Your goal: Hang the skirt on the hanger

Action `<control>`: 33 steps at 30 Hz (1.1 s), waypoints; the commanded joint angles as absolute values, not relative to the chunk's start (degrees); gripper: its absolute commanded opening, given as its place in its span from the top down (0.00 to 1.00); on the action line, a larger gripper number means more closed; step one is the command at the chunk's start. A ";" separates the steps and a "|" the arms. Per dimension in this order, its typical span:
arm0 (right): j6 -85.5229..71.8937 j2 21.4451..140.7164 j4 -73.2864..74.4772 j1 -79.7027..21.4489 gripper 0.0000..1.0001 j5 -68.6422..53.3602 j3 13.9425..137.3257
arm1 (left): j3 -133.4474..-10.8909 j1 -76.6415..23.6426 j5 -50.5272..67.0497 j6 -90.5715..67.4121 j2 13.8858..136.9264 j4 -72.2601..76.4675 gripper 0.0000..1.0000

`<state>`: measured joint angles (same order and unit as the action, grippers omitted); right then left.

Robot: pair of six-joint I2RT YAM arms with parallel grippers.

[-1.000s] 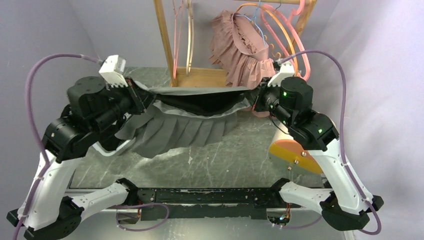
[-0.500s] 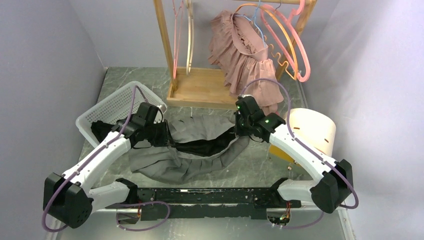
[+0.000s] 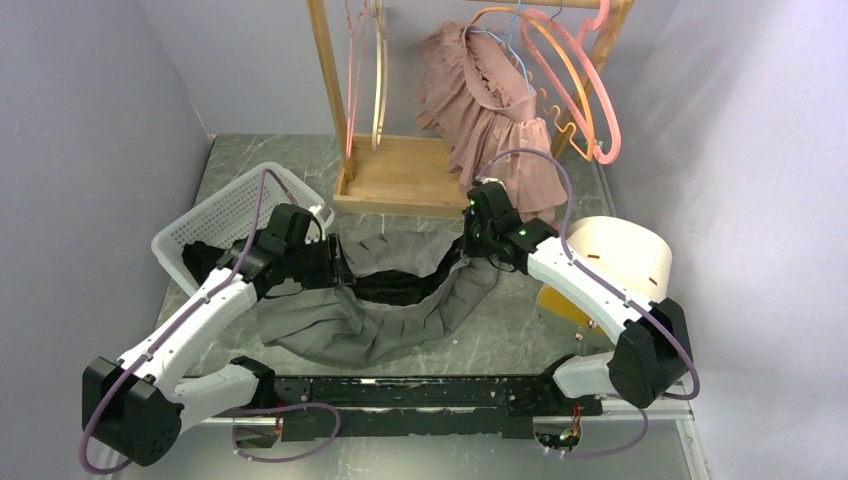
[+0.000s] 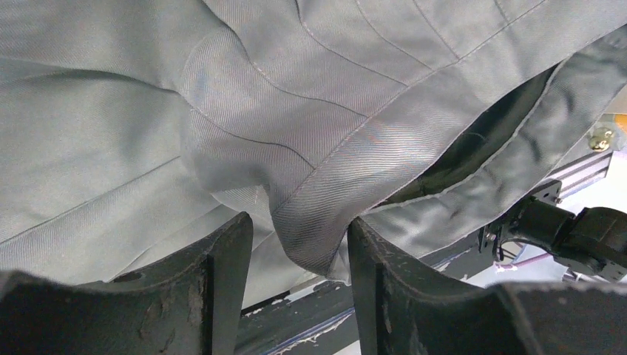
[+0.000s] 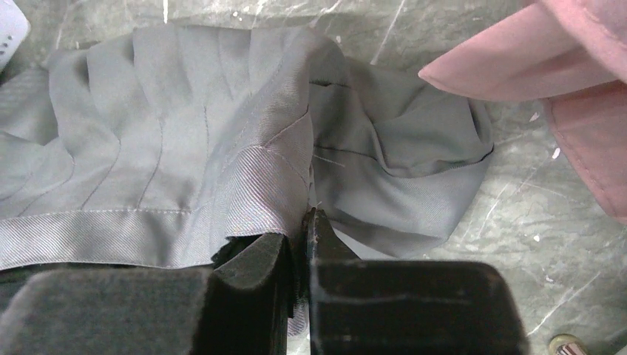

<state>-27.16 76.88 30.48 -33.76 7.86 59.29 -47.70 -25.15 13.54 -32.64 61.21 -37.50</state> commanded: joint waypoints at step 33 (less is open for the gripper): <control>-18.41 57.05 55.45 -31.97 1.00 6.08 94.43 | -102.28 -23.93 -0.98 -22.57 57.76 -63.20 0.93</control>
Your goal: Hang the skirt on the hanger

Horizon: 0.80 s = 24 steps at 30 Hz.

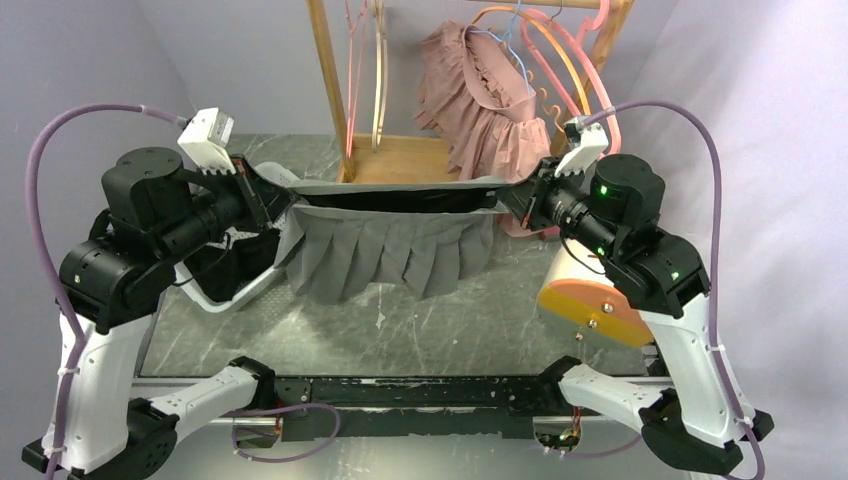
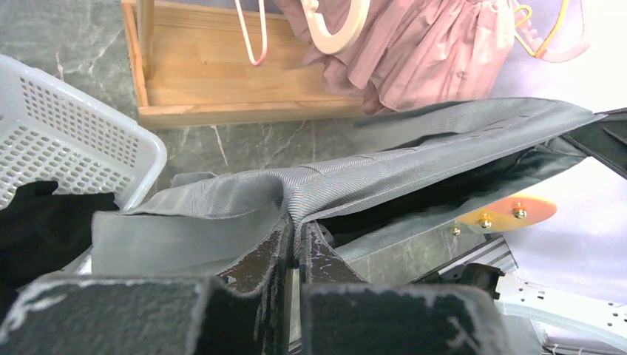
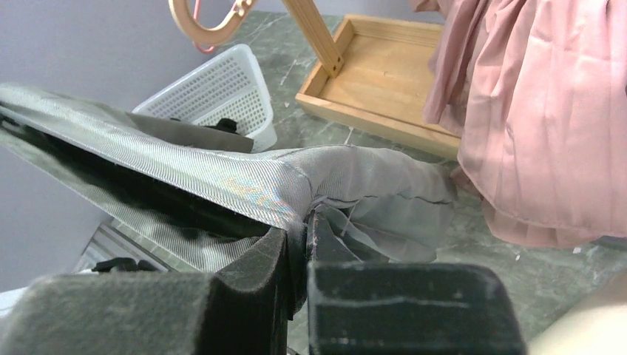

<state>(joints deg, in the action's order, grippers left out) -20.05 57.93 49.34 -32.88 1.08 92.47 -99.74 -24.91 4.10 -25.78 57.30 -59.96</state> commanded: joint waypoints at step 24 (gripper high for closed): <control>-24.91 69.56 38.07 -31.99 0.89 0.68 57.66 | -50.77 -21.55 11.08 -28.90 65.00 -40.13 0.93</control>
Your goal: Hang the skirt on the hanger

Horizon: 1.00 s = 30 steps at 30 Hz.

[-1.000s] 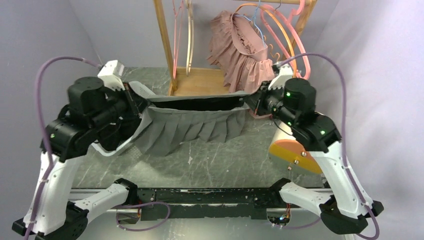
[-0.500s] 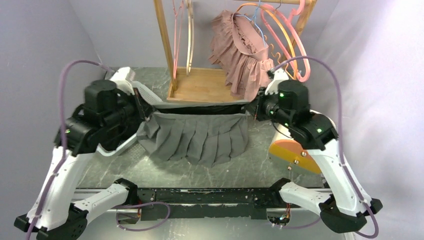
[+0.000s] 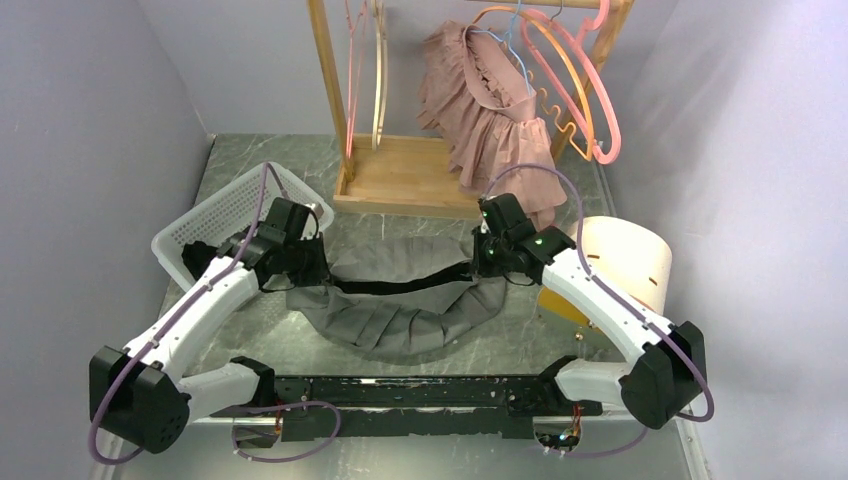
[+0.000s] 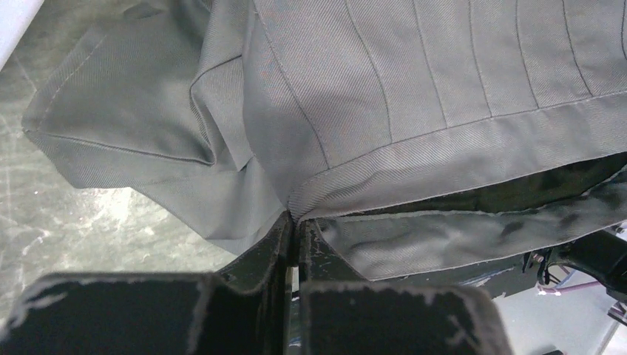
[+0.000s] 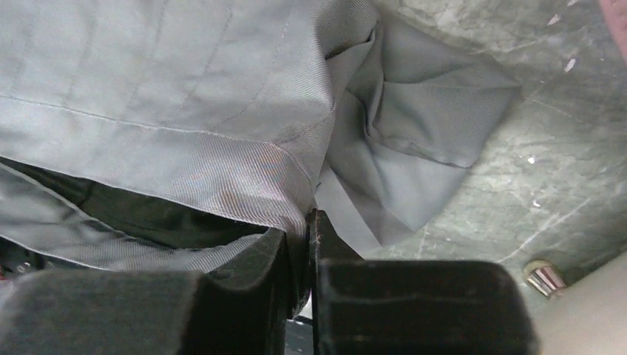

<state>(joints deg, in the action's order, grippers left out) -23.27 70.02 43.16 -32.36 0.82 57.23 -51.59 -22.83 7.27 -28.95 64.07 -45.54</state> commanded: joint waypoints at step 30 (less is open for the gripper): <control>-22.70 86.68 17.50 -44.01 0.30 16.57 103.53 | -51.98 -19.93 18.10 -28.28 62.05 -33.08 0.93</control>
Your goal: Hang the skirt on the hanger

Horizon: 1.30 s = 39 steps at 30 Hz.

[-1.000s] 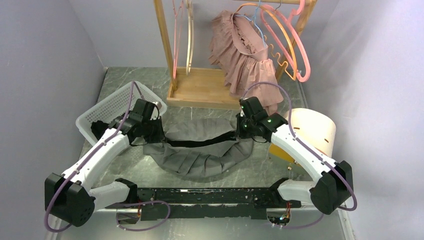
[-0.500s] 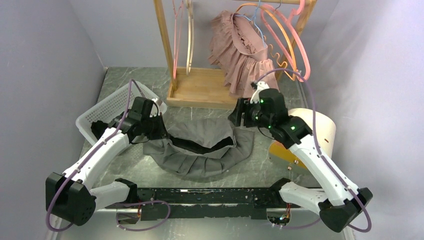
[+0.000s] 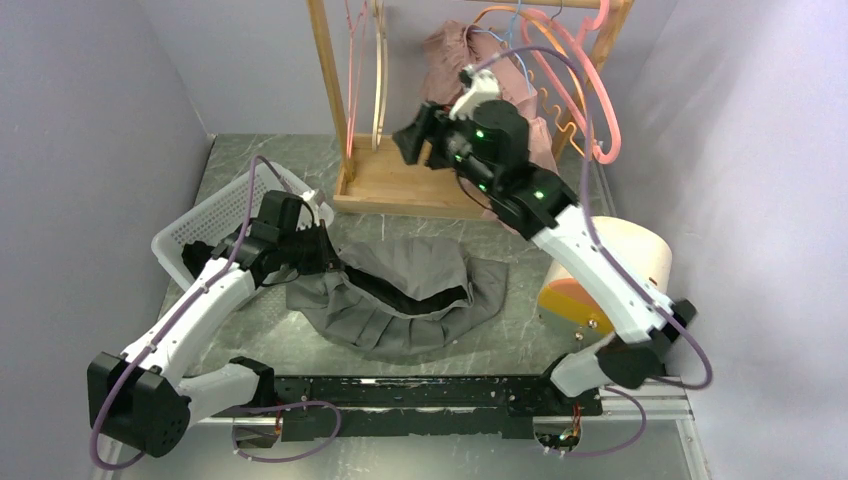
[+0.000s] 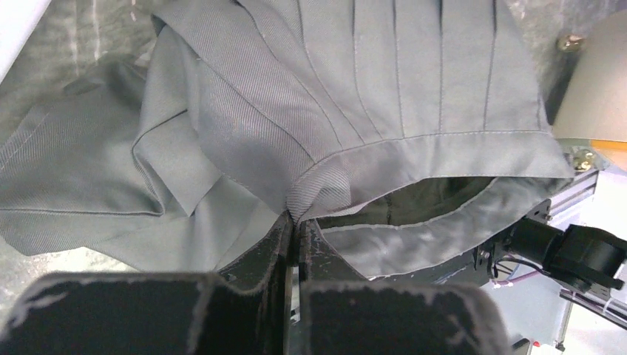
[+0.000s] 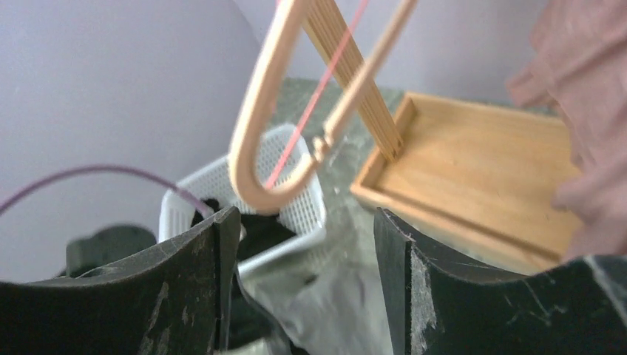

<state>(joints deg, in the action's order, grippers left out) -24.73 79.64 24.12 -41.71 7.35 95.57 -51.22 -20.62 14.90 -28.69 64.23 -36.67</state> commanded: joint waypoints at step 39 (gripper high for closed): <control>-2.29 109.16 14.36 -39.47 1.00 24.55 133.02 | -50.00 -19.95 18.16 -29.78 61.97 -28.94 0.87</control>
<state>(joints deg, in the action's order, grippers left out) -5.17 114.06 22.11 -40.45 24.77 134.82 -50.78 -20.45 19.49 -29.28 61.93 -31.46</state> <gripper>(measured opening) 0.059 0.106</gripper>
